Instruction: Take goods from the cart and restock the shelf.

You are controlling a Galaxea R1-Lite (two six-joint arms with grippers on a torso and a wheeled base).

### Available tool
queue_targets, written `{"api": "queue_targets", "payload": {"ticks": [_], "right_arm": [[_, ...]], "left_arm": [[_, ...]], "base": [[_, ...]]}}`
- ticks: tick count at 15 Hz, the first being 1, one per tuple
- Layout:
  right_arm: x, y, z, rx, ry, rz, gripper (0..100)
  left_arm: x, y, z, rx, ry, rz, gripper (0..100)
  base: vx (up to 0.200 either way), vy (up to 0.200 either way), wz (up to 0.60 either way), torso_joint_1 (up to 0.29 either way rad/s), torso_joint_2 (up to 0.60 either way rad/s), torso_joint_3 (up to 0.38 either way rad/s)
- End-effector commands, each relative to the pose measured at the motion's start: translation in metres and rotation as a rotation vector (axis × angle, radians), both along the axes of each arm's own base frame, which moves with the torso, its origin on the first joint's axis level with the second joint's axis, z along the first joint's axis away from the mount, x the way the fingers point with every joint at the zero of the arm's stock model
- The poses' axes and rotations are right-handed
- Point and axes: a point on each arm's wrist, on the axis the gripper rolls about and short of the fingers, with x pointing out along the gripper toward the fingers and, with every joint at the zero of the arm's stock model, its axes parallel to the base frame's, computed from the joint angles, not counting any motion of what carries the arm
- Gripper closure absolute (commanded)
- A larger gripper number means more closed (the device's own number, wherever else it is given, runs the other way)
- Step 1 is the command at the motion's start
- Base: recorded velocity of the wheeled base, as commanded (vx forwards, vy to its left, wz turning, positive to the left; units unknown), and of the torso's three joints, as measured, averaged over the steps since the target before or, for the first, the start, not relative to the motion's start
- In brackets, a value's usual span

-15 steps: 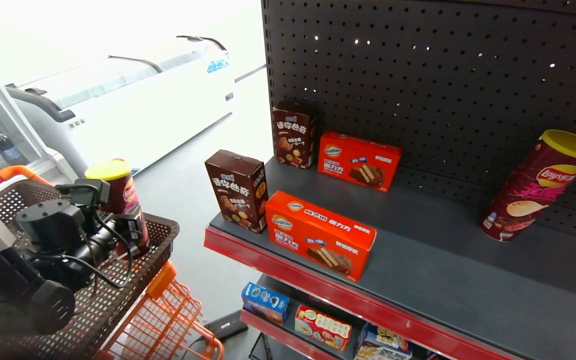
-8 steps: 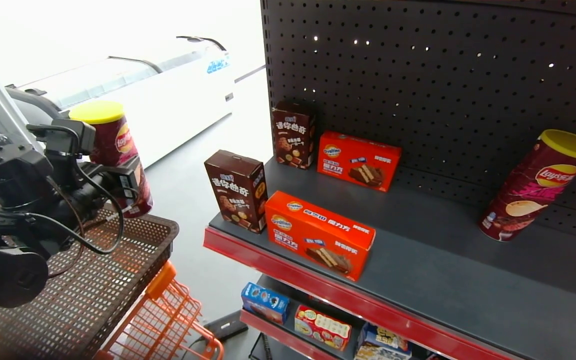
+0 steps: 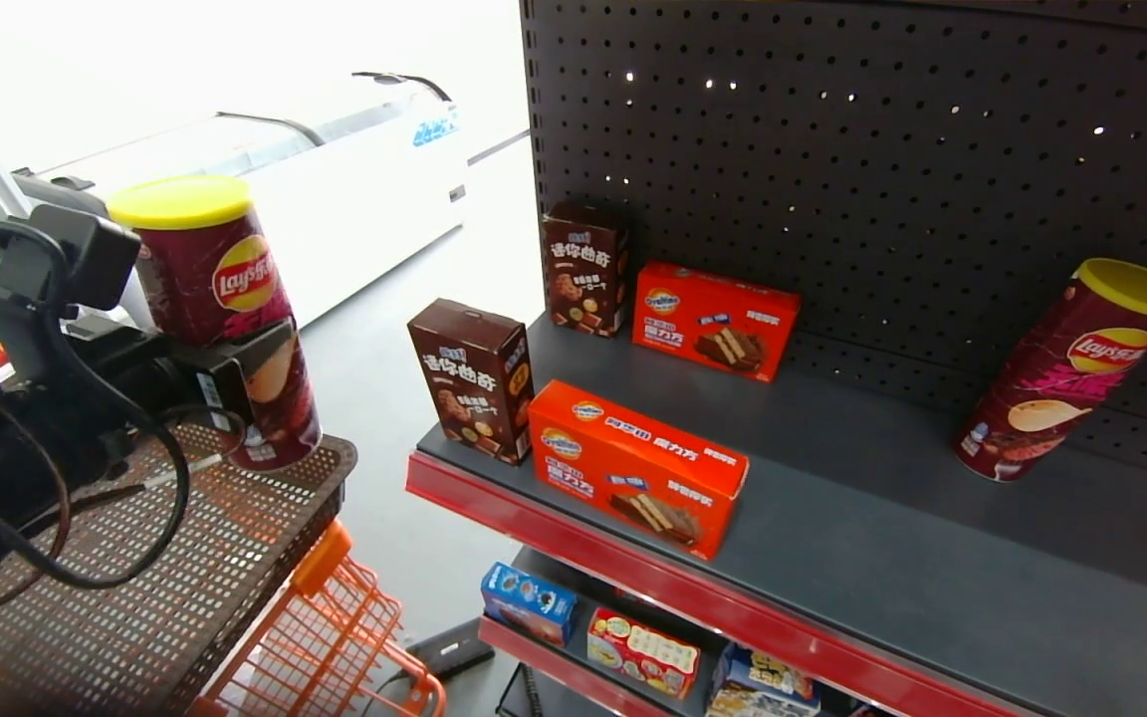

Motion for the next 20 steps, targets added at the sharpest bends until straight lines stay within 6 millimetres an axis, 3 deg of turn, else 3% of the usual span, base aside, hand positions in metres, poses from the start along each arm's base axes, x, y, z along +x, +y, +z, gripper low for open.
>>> {"api": "queue_targets", "payload": {"ticks": [1, 3, 7, 9, 20], "right_arm": [[0.0, 0.0, 0.0, 0.0, 0.0, 0.001, 0], [0.0, 0.0, 0.0, 0.0, 0.0, 0.001, 0], [0.0, 0.0, 0.0, 0.0, 0.0, 0.001, 0], [0.0, 0.0, 0.0, 0.0, 0.0, 0.001, 0], [0.0, 0.0, 0.0, 0.0, 0.0, 0.004, 0]], "left_arm": [[-0.039, -0.015, 0.016, -0.007, -0.042, -0.105, 100], [-0.05, -0.027, 0.01, -0.017, -0.014, -0.179, 100], [-0.062, -0.029, -0.002, -0.021, 0.025, -0.207, 100], [-0.073, -0.035, -0.007, -0.023, 0.035, -0.33, 100], [-0.076, -0.057, -0.005, -0.07, 0.057, -0.505, 100]], "base": [[0.0, 0.0, 0.0, 0.0, 0.0, 0.0], [0.0, 0.0, 0.0, 0.0, 0.0, 0.0], [0.0, 0.0, 0.0, 0.0, 0.0, 0.0], [0.0, 0.0, 0.0, 0.0, 0.0, 0.0], [0.0, 0.0, 0.0, 0.0, 0.0, 0.0]]}}
